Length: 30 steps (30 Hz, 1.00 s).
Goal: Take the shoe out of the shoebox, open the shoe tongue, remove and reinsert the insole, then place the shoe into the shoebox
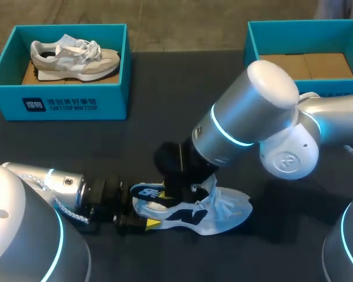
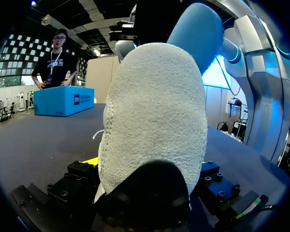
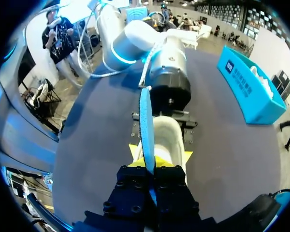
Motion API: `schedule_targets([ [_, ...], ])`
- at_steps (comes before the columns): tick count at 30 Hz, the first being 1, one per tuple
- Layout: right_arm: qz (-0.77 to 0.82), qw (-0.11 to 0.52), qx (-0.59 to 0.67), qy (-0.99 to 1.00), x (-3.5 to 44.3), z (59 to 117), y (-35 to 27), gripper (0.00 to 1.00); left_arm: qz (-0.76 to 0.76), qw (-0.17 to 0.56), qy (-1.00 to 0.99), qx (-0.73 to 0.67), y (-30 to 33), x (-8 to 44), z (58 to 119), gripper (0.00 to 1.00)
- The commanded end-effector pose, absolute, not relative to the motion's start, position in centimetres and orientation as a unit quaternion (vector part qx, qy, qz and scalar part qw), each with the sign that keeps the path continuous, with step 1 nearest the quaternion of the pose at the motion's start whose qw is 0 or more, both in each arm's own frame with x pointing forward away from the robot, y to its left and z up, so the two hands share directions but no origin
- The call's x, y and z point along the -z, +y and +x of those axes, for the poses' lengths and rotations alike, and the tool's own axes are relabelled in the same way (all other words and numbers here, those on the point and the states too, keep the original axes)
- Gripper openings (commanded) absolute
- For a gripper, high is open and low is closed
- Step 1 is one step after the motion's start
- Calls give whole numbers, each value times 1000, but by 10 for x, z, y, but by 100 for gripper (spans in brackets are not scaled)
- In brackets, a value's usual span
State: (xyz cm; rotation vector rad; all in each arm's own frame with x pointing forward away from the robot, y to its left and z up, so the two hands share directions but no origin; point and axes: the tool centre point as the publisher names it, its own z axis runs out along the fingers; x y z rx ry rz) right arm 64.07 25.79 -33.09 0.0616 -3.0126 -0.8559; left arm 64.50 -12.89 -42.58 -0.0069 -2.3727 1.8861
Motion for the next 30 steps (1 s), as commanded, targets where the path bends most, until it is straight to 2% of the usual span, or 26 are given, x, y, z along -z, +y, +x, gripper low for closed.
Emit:
schedule_targets([
  [1, 24, 2, 283, -959, 314, 641, 253, 0, -2, 55, -782, -620, -128, 429, 647, 0],
  [9, 33, -9, 328, -944, 275, 640, 250, 0, -2, 55, -782, -620, -128, 429, 647, 0],
  [24, 33, -9, 328, -944, 275, 640, 250, 0, -2, 55, -782, -620, -128, 429, 647, 0],
  [30, -2, 10, 420, -908, 247, 650, 249, 0, -2, 55, -782, -620, -128, 429, 647, 0],
])
